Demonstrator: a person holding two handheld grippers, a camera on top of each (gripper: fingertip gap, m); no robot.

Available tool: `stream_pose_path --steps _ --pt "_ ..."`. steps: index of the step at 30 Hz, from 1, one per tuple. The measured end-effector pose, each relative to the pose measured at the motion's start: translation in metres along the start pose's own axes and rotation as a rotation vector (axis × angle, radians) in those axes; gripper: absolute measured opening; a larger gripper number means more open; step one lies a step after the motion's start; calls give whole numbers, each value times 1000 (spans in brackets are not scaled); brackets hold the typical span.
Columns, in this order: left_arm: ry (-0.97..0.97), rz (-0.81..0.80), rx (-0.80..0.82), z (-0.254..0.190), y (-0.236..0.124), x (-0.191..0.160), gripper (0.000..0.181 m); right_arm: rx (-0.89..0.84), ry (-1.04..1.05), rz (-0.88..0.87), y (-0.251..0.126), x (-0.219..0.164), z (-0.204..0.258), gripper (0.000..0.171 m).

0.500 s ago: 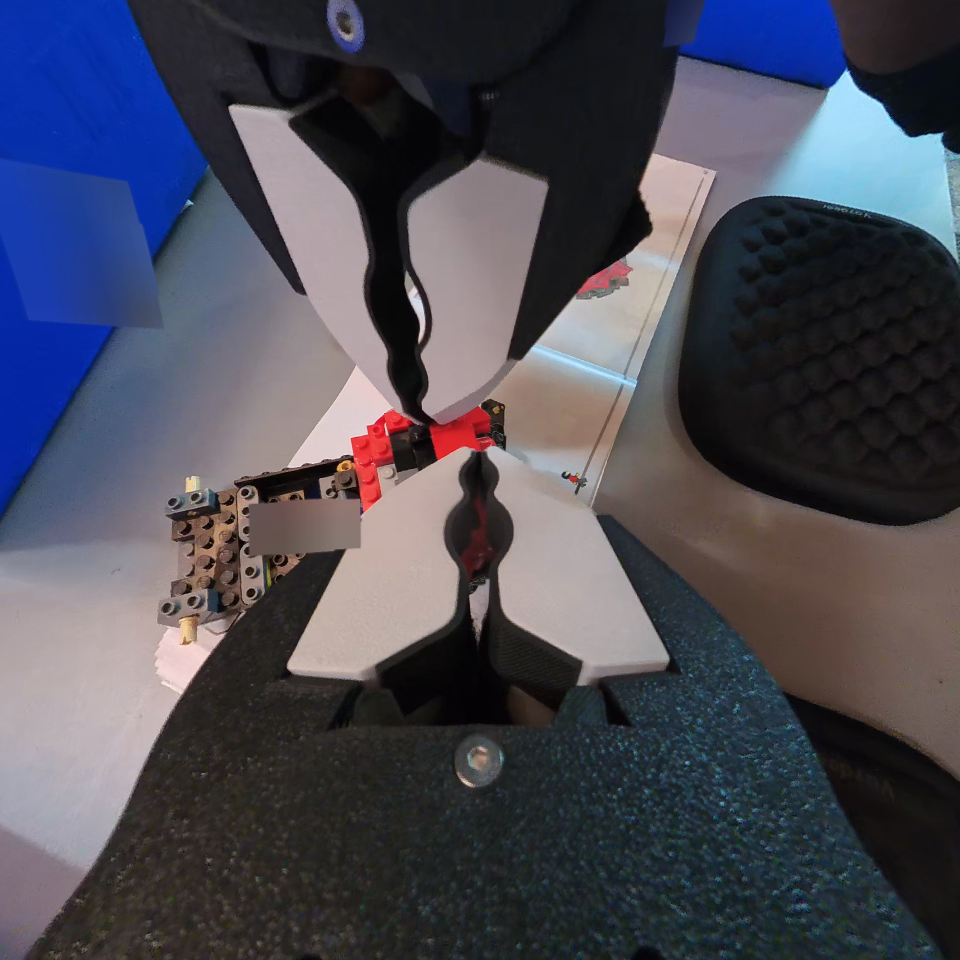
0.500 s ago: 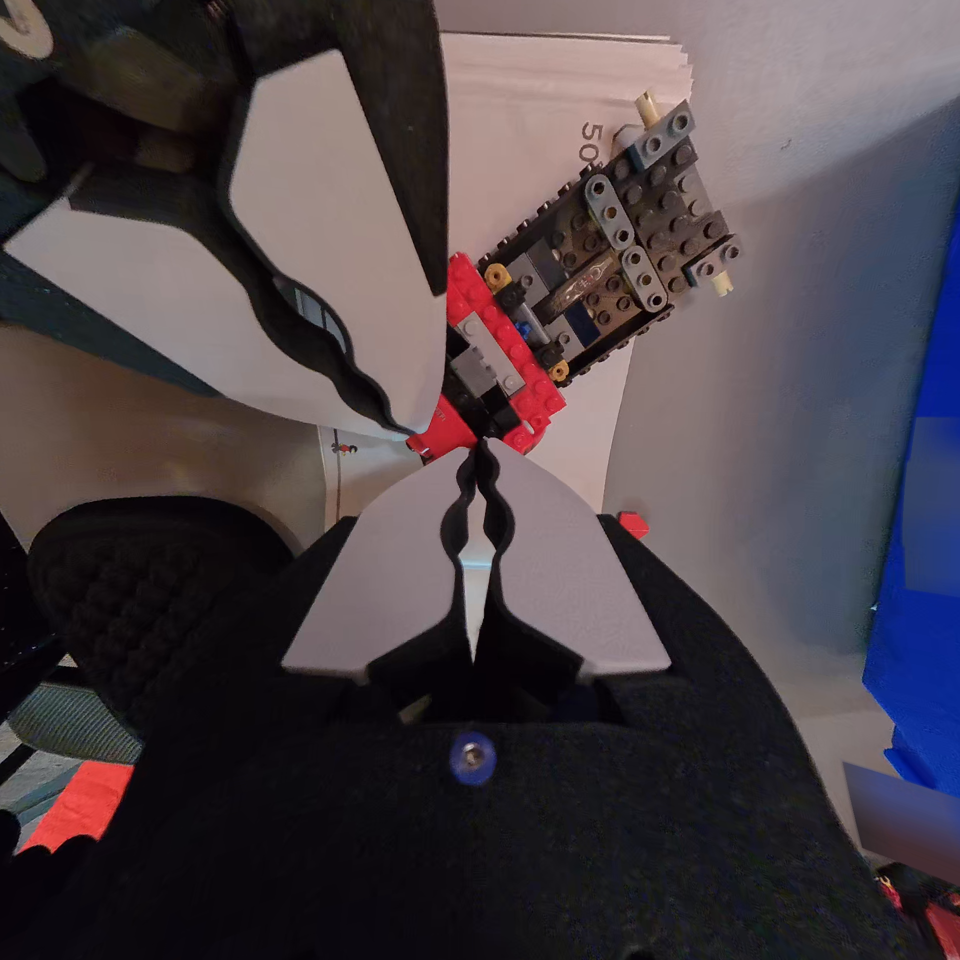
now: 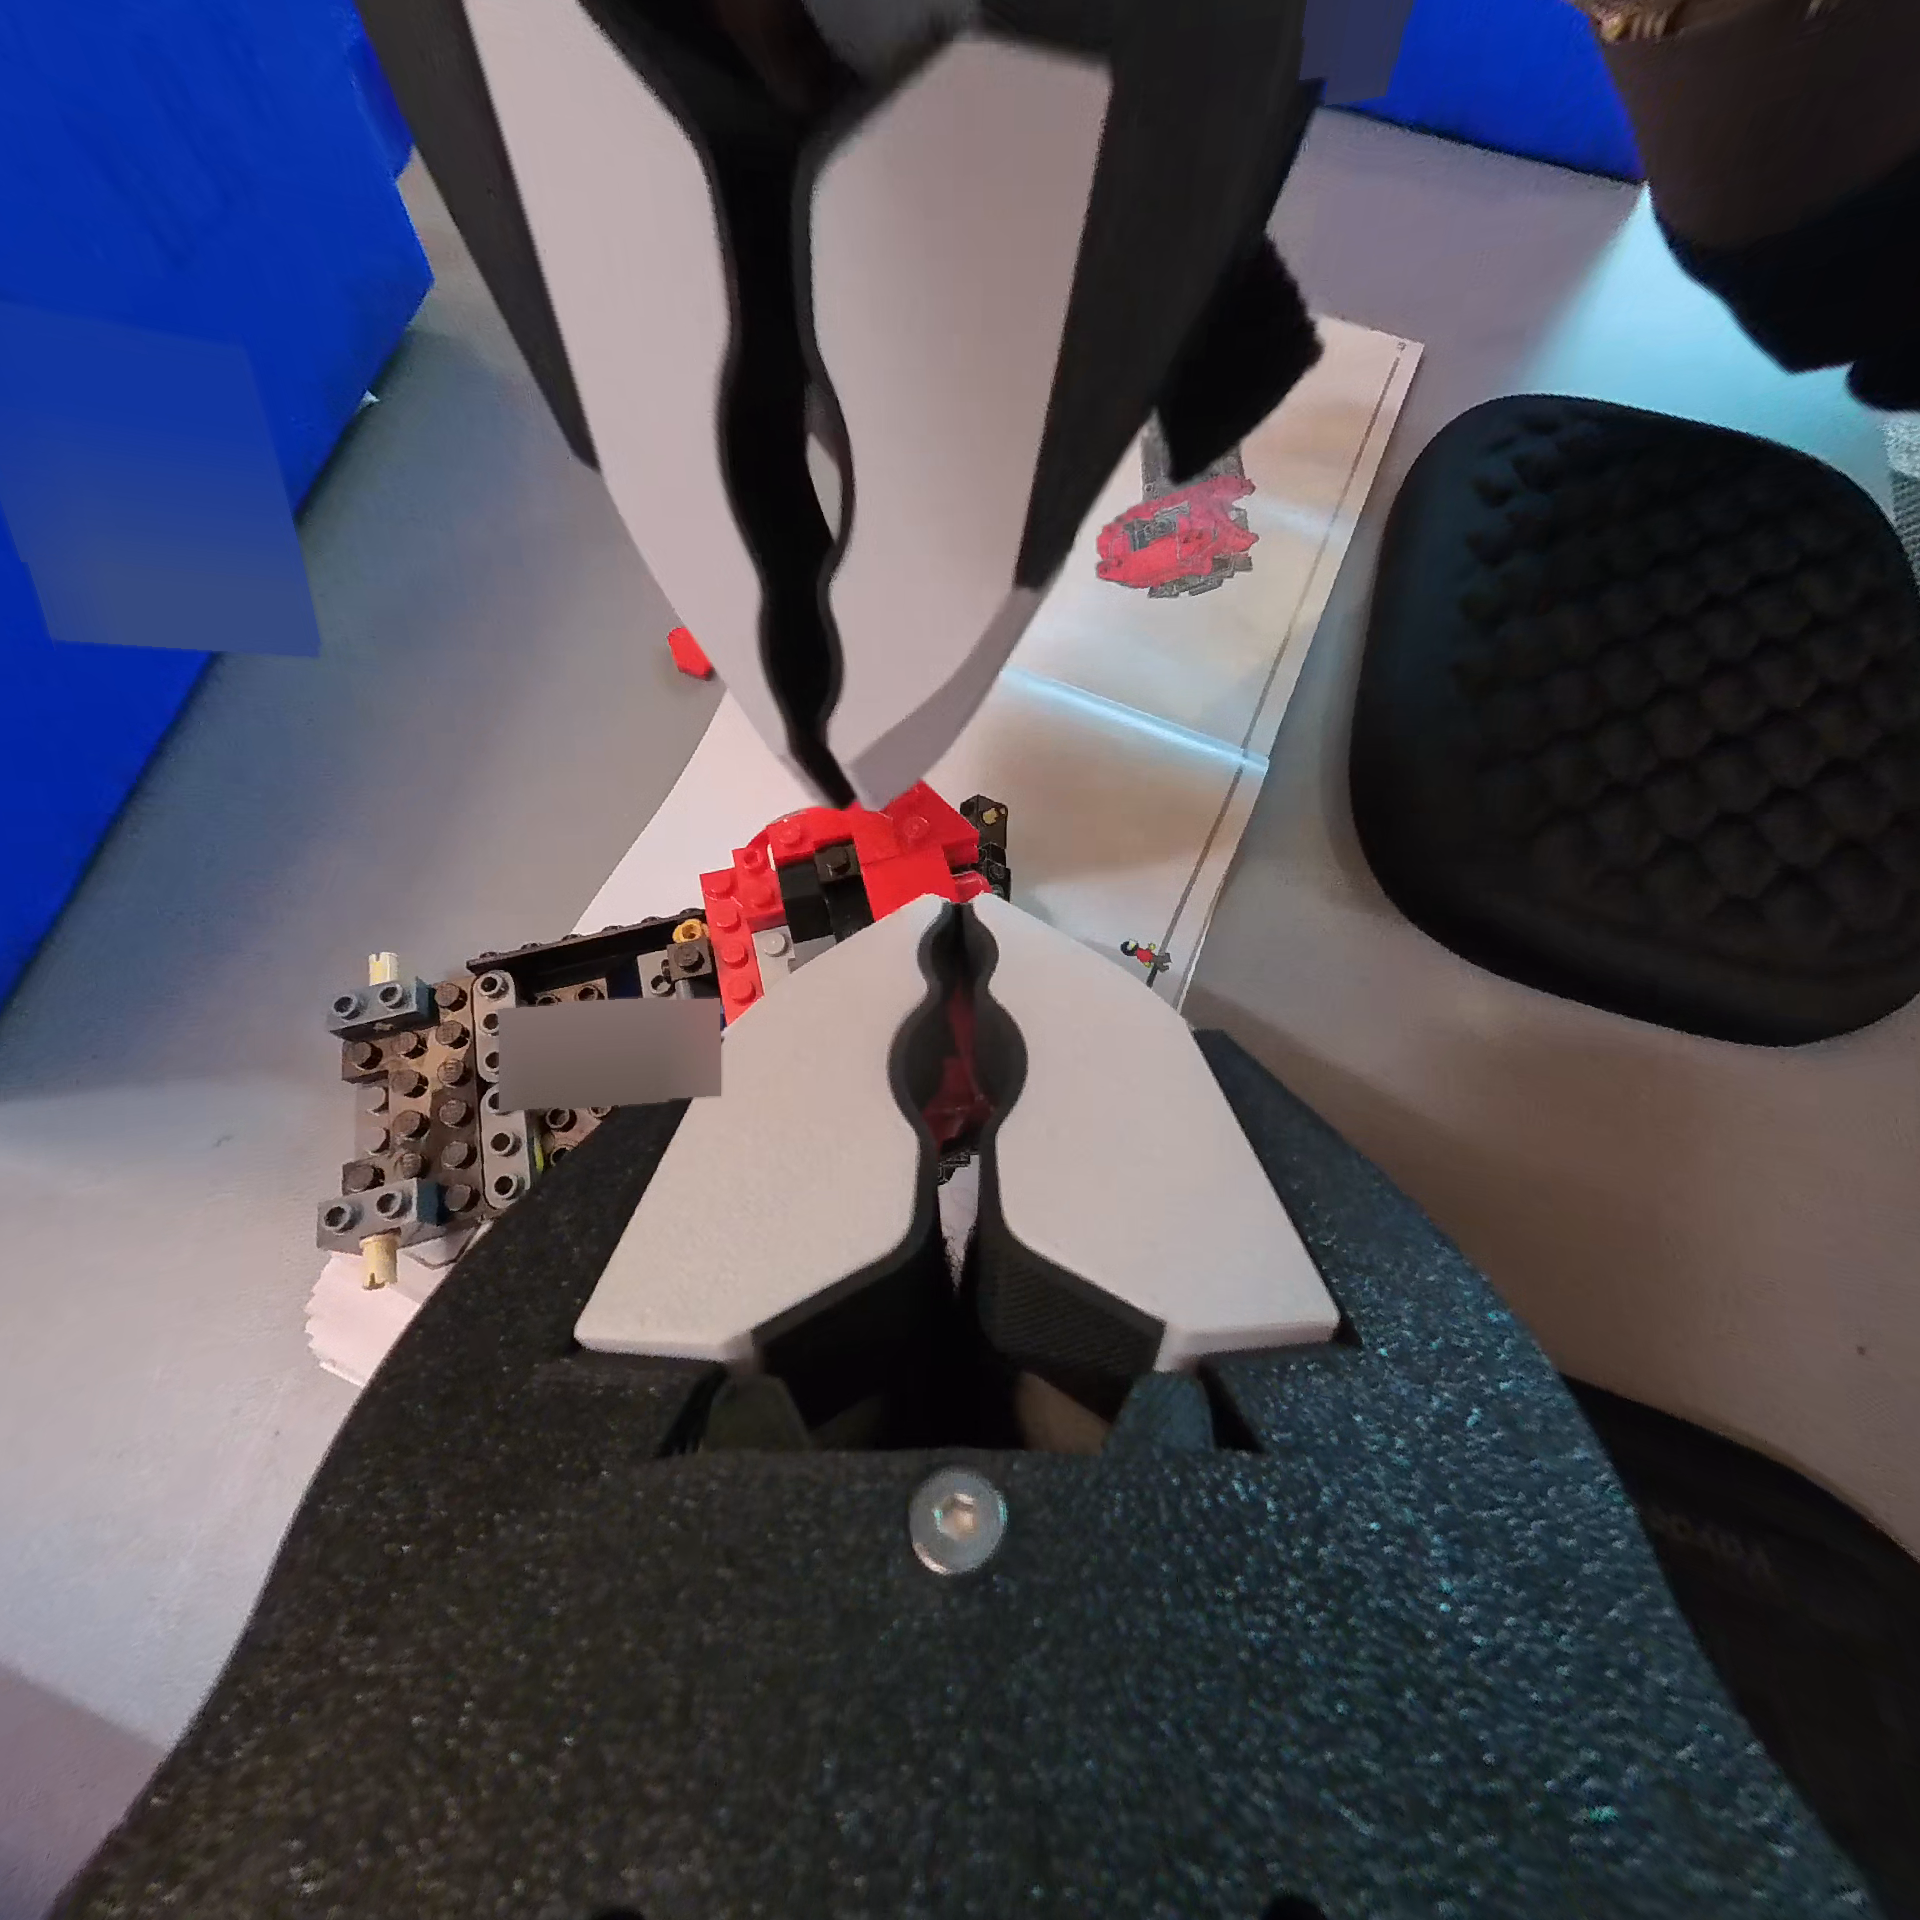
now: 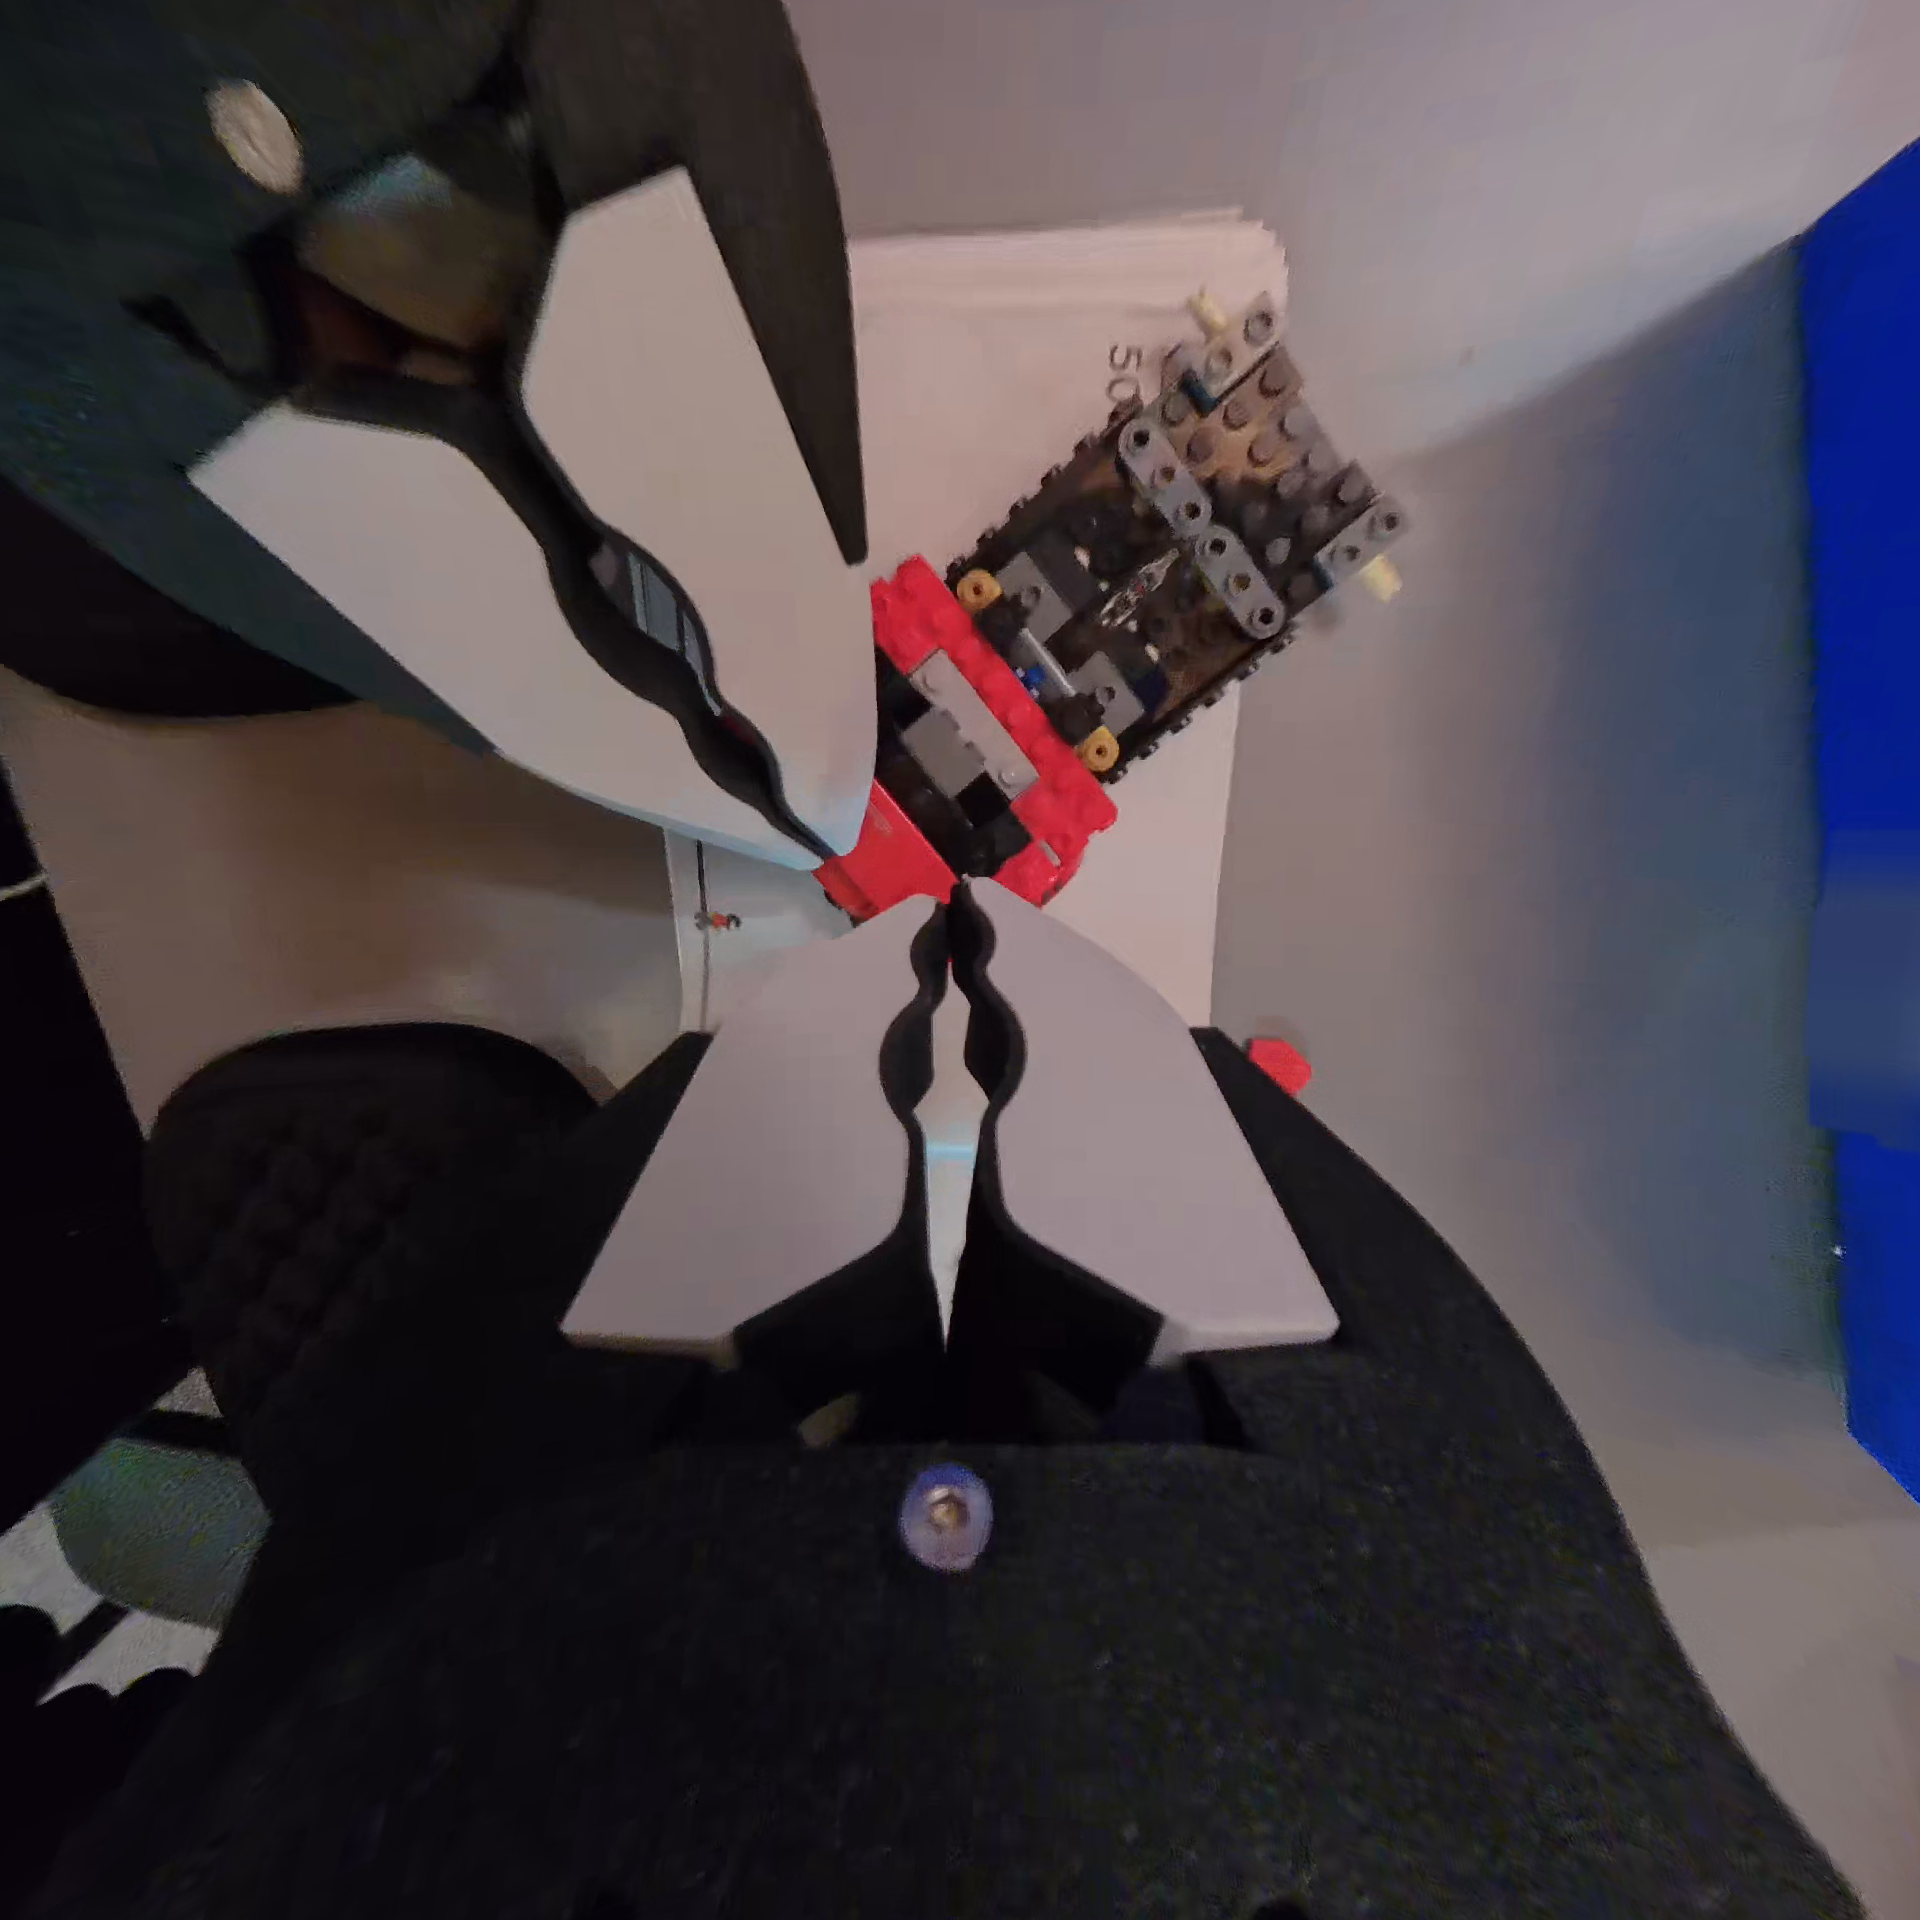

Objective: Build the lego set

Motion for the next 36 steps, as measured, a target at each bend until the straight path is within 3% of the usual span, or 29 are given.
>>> stream_pose_path --steps 27,29,33,36 --pt "-6 -8 -4 0 1 0 0 106 -24 -49 12 -5 -8 0" --pt "-8 -8 -9 1 0 -1 0 108 -42 -112 10 -8 -12 0" --pt "-9 -57 -27 1 -6 2 0 73 62 -445 -20 -23 -19 0" --pt "-15 -111 34 6 -11 8 0 65 177 -497 -10 -43 -16 0"
Point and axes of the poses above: each gripper's, where its closed fingertips meet, y out along the fingers, x out of its top, z = x × y across the jaws, the point moved 8 cm from there along -y, back along the fingers, and after that the axes turned 10 degrees about z, right-handed, at the moved point
